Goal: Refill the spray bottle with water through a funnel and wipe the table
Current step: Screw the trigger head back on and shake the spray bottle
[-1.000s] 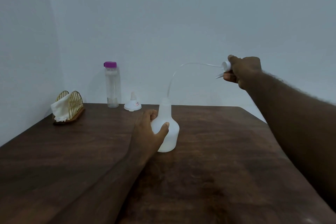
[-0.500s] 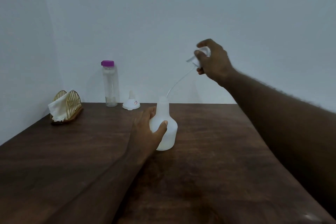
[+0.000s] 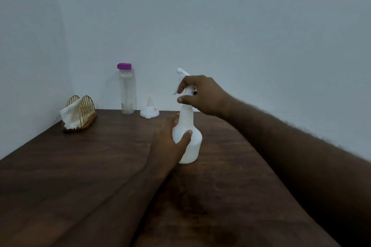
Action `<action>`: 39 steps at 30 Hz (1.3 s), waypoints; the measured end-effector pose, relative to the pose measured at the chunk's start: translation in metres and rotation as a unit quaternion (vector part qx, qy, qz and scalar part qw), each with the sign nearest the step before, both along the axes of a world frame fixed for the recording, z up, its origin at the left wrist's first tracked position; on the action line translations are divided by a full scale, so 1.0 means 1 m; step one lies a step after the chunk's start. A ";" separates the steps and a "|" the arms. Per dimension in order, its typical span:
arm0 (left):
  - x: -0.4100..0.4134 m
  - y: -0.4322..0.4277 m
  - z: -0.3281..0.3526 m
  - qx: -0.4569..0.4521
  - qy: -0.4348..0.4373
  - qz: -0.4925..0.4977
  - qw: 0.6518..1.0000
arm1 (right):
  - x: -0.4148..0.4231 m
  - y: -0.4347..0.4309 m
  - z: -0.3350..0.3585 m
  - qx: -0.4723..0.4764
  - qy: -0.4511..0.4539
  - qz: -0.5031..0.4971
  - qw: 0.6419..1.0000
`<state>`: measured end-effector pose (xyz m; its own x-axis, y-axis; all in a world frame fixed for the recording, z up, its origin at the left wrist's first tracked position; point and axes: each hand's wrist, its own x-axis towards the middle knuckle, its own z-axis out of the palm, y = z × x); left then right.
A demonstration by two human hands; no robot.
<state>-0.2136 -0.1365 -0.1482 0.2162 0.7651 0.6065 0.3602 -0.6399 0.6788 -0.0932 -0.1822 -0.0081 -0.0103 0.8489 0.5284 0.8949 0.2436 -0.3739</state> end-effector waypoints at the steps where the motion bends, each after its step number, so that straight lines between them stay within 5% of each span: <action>1: 0.001 0.000 -0.001 0.004 -0.002 0.003 1.000 | 0.003 0.000 -0.006 -0.005 0.015 -0.002 1.000; 10: 0.001 -0.001 -0.002 0.035 -0.034 0.005 0.999 | -0.005 -0.002 -0.030 0.039 0.011 0.026 0.999; 16: 0.001 -0.001 -0.003 0.034 -0.036 0.001 0.999 | -0.009 0.000 -0.042 0.074 0.170 -0.007 0.983; 21: 0.004 -0.001 -0.006 0.012 -0.025 0.018 0.999 | -0.011 0.005 -0.039 0.040 0.201 -0.019 0.979; 33: 0.001 0.003 -0.003 -0.028 -0.030 -0.028 0.999 | 0.010 0.012 -0.032 -0.097 0.364 0.138 0.916; 39: 0.004 0.004 -0.004 -0.035 -0.053 -0.020 0.998 | -0.003 0.019 -0.060 -0.002 0.445 0.089 0.891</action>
<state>-0.2094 -0.1325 -0.1524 0.1845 0.7991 0.5722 0.2598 -0.6011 0.7557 -0.0958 -0.1634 -0.0682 0.2762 0.8777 0.3915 0.1903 0.3493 -0.9175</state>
